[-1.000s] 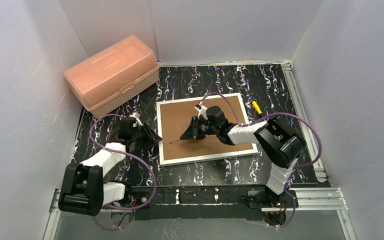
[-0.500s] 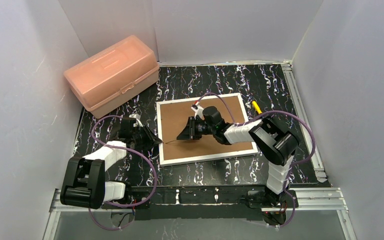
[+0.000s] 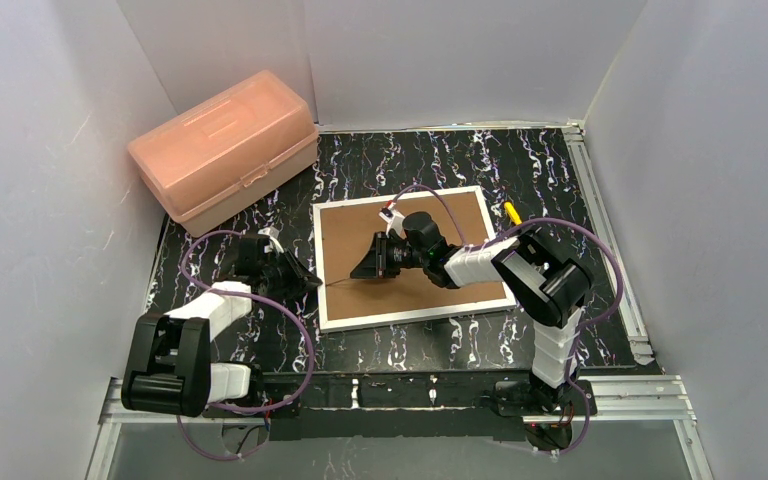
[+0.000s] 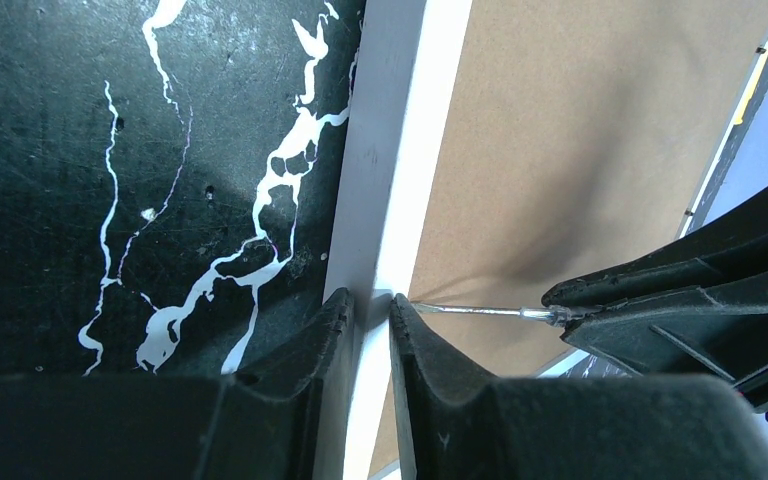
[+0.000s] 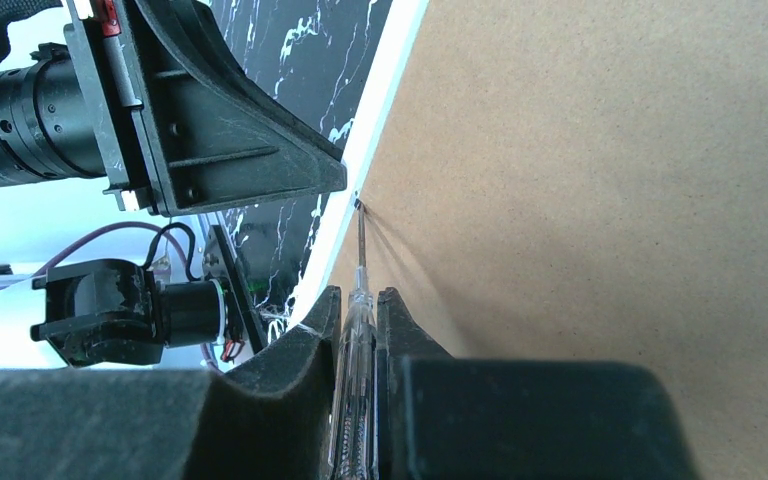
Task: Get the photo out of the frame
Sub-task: Release the photo frame item from the photo frame.
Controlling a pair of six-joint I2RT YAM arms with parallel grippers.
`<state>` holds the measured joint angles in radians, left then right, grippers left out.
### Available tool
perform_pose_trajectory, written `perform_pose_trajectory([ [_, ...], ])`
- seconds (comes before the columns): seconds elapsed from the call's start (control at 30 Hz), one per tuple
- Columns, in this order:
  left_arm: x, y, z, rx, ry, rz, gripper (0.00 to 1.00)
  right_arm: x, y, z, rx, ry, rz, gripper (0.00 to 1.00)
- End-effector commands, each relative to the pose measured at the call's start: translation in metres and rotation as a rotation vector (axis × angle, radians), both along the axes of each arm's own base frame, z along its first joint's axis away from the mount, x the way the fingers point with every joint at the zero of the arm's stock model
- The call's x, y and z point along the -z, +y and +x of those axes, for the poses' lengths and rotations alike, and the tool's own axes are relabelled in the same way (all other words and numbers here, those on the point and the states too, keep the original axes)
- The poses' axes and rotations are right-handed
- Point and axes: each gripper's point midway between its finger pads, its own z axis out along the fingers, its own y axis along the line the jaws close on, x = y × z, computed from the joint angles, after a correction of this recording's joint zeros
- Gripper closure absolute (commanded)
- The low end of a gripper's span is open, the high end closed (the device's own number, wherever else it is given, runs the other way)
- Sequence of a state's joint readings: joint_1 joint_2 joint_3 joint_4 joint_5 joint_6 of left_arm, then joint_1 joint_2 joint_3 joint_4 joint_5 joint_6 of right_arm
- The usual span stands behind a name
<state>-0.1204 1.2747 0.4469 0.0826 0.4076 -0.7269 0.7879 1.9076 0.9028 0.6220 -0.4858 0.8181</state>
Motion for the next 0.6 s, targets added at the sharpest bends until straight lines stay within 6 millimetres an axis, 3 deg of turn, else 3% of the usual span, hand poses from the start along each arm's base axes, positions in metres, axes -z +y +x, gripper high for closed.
perform_pose_trajectory([
  [0.0, 0.0, -0.003, -0.003, 0.029, 0.014, -0.008, 0.83, -0.006, 0.008, 0.004, -0.009, -0.025, 0.019, 0.99],
  [0.57, 0.003, -0.007, -0.006, 0.049, 0.036, -0.029, 0.88, 0.005, 0.01, -0.004, -0.041, 0.017, 0.028, 0.99],
])
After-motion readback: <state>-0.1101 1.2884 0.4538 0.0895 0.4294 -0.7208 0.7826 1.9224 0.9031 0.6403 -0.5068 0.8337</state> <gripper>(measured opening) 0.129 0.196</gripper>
